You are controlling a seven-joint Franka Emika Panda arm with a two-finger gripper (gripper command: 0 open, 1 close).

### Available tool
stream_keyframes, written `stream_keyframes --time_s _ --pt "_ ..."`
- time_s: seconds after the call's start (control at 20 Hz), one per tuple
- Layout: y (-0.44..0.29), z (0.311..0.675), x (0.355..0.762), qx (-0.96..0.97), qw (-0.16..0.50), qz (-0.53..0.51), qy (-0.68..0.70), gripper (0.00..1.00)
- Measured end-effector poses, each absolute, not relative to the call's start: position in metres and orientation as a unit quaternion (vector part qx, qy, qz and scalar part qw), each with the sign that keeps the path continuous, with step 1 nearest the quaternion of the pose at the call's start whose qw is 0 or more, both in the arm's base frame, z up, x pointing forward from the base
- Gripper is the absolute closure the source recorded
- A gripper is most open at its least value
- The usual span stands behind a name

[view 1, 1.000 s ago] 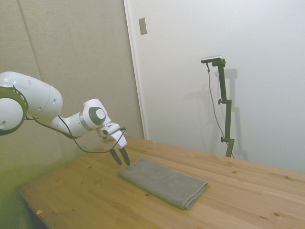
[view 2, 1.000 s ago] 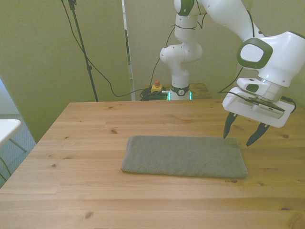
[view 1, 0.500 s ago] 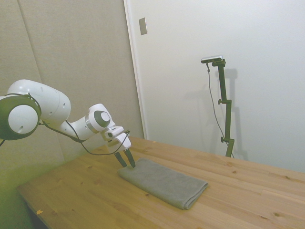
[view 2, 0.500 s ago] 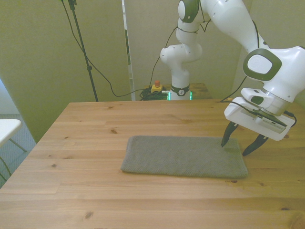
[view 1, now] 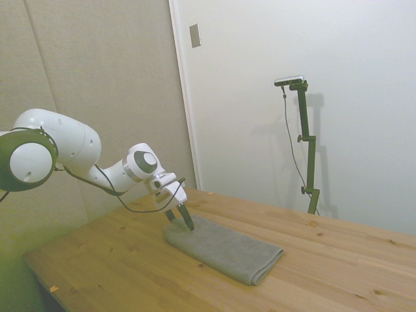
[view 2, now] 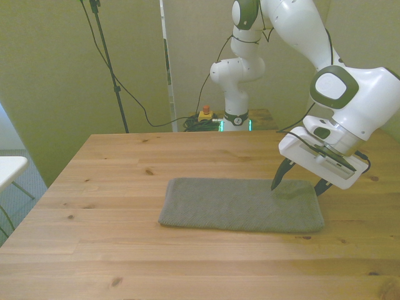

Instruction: Fold the towel

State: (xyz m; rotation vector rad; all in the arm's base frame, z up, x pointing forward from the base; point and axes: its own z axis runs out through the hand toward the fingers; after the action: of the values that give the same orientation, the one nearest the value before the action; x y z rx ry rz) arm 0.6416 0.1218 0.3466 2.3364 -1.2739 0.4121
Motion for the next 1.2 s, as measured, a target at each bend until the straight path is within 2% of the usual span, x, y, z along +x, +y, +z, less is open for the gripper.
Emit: stream_keyframes --time_s 1.2 --pt "0.110 0.338 0.636 0.846 0.220 0.144 -0.463 1.00"
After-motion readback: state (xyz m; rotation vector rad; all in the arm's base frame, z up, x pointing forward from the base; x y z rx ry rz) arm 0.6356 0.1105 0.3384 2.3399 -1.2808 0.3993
